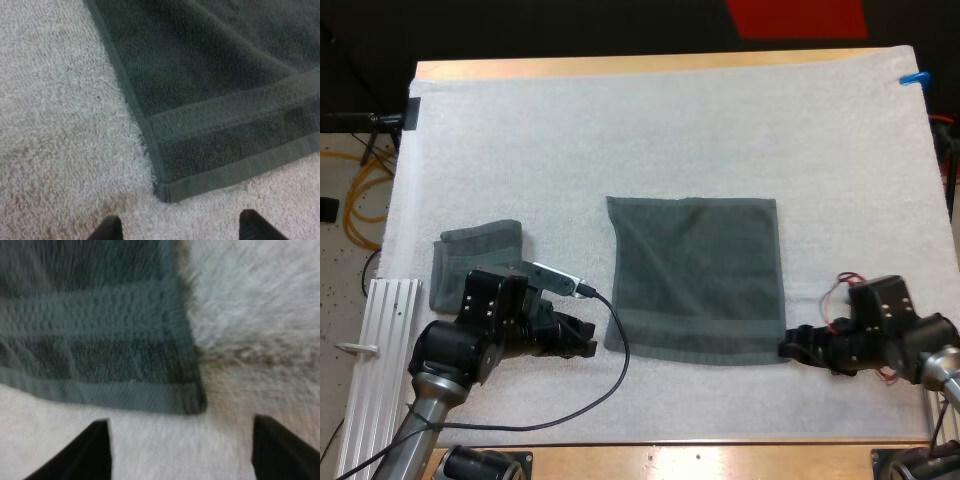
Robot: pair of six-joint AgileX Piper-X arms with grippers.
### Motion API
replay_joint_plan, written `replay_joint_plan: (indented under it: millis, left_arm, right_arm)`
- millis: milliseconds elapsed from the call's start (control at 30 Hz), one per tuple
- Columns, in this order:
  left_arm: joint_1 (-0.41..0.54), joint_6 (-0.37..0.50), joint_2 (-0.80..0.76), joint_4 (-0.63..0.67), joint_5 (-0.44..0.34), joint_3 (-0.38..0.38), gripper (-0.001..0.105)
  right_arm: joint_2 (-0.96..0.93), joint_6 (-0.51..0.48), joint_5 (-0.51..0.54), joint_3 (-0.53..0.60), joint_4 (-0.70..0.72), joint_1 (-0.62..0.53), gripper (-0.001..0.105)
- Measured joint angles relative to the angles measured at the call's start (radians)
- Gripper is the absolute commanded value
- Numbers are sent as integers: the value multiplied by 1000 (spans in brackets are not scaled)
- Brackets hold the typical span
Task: Pick towel from pile fold and stack
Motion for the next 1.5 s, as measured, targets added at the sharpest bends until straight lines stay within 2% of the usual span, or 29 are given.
replay_joint_plan:
  millis: [233,433,500,667,700,833,933,1100,1267,1500]
  left_arm:
    - [0,0,0,0,0,0,49]
    - [0,0,0,0,0,0,49]
    - [0,0,0,0,0,0,49]
    - [0,0,0,0,0,0,49]
    - [0,0,0,0,0,0,49]
    - [0,0,0,-1,0,0,49]
    - [0,0,1,-21,27,0,49]
    - [0,-24,50,-98,163,0,49]
    - [0,-61,172,-165,175,0,49]
    - [-3,-62,393,-198,181,0,49]
  right_arm:
    - [107,74,39,0,-123,103,63]
    - [158,141,30,-6,-182,107,63]
    - [171,154,20,-8,-195,107,58]
    - [212,157,10,-13,-214,106,26]
    - [218,157,10,-13,-216,106,24]
    - [228,157,10,-13,-219,106,1]
    - [228,157,10,-13,-221,106,0]
    - [229,157,8,-13,-221,106,0]
    - [229,157,7,-13,-221,106,0]
    - [231,157,7,-13,-221,106,0]
